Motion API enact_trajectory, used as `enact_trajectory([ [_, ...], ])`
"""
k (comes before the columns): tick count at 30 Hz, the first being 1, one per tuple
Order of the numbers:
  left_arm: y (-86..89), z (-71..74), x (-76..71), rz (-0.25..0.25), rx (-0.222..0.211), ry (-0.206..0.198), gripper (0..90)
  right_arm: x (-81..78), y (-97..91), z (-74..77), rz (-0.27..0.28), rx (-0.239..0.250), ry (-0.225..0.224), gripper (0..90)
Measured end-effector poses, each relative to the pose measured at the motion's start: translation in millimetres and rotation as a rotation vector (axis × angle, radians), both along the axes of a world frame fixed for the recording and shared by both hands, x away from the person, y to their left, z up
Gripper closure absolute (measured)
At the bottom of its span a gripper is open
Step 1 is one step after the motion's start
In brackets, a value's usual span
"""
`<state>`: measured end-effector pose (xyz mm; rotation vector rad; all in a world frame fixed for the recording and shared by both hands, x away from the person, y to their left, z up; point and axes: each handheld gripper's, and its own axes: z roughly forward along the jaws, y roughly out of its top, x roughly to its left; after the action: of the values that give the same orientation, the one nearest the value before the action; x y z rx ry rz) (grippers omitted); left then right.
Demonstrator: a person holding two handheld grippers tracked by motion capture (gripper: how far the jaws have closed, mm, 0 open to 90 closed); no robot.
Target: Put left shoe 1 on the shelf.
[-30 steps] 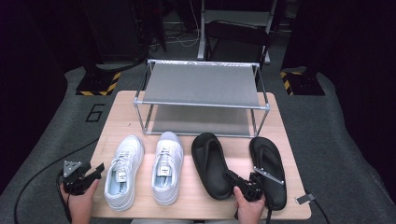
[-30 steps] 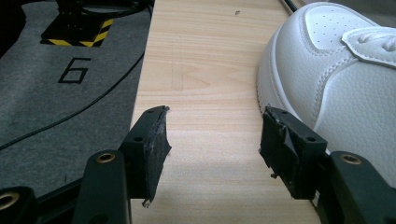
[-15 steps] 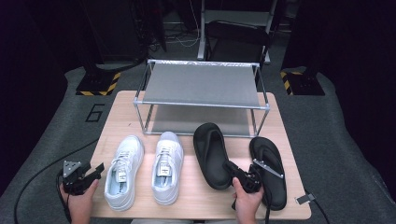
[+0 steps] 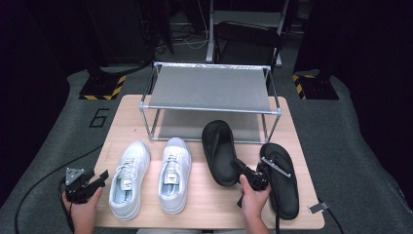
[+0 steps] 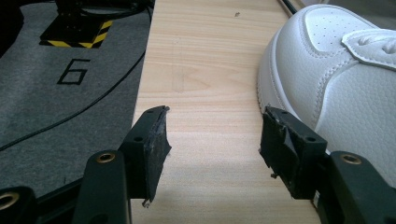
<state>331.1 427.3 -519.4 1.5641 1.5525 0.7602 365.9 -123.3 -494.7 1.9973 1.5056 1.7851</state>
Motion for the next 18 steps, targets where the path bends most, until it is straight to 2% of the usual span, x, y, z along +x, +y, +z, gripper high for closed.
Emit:
enact_trajectory([
  [1,-0.2,-0.3,0.2,0.002,0.000,-0.005,41.0,1.5,0.0,-1.0,0.003,-0.003,-0.012,67.6],
  [5,-0.2,-1.0,0.7,0.007,-0.002,-0.014,41.0,9.2,2.5,-2.8,-0.011,-0.007,-0.011,67.6],
  [8,0.2,-1.2,1.1,0.006,0.001,-0.016,41.0,14.5,3.0,-4.7,-0.020,0.003,0.000,67.6],
  [11,0.4,-1.2,1.1,0.005,0.001,-0.017,41.0,19.9,3.9,-6.6,-0.026,-0.011,0.011,67.6],
  [12,0.6,-1.2,1.1,0.003,0.000,-0.014,41.0,21.4,3.4,-7.8,-0.023,-0.026,0.006,67.6],
  [14,1.1,-0.1,0.5,-0.004,-0.001,0.006,41.0,25.7,3.7,-8.7,-0.029,-0.012,0.001,67.5],
  [18,1.0,-0.2,0.7,-0.004,0.000,0.007,41.0,34.5,6.2,-8.8,-0.040,-0.023,0.006,67.5],
])
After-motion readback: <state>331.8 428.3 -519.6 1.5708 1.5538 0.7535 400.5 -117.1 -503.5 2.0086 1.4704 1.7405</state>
